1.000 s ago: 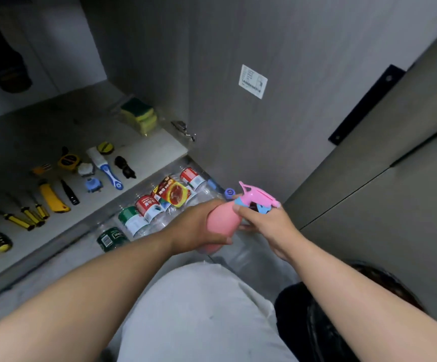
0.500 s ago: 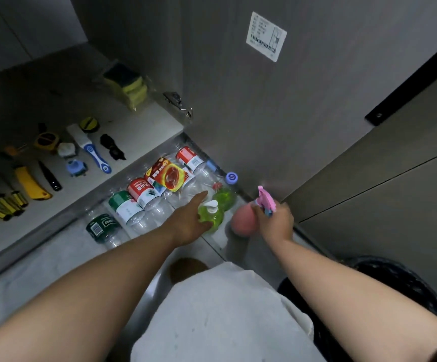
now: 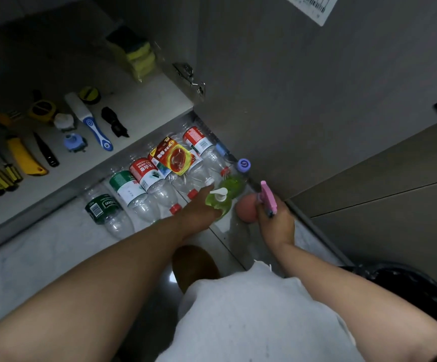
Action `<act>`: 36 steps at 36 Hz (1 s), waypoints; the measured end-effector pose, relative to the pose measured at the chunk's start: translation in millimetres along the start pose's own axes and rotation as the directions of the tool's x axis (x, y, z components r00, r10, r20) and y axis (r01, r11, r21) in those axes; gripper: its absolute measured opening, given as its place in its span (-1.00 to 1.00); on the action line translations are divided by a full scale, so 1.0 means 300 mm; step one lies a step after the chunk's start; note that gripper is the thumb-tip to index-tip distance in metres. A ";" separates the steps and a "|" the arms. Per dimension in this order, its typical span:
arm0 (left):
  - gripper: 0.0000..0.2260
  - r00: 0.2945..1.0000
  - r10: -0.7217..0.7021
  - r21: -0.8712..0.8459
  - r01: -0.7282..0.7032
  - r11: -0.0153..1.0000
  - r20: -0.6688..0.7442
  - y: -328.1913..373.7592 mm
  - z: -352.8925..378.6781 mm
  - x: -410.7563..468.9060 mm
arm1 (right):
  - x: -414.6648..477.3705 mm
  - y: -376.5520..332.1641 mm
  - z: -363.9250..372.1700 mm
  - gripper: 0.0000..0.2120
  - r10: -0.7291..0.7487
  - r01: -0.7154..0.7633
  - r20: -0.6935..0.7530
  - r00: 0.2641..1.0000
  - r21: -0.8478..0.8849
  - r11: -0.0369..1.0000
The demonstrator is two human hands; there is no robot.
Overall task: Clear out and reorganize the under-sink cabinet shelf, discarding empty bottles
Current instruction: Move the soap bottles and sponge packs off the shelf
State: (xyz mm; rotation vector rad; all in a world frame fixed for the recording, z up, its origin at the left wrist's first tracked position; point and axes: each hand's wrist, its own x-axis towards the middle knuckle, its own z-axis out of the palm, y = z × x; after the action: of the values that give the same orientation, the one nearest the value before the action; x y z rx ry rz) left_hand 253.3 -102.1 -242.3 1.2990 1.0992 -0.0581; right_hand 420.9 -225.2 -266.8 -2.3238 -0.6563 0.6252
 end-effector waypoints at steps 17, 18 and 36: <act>-0.52 0.991 0.097 0.141 -0.084 0.986 -0.088 0.029 -0.148 -0.110 | -0.096 -0.082 -0.005 -0.82 0.489 -0.566 0.463 0.739 0.033 0.824; -0.56 0.990 0.102 0.186 -0.083 0.979 -0.096 0.031 -0.169 -0.121 | -0.113 -0.108 -0.003 -0.86 0.455 -0.539 0.518 0.725 0.015 0.842; -0.80 0.868 0.272 0.430 -0.076 0.900 -0.415 0.025 -0.836 -0.254 | 0.171 -0.927 0.297 -0.65 -0.552 0.699 0.519 0.653 -0.133 0.703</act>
State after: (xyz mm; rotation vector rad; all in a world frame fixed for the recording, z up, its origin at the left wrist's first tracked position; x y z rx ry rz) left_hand 64.4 56.4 -153.2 1.8480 1.4187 0.1905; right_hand 328.0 31.8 -152.0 -1.9942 -1.8277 0.7422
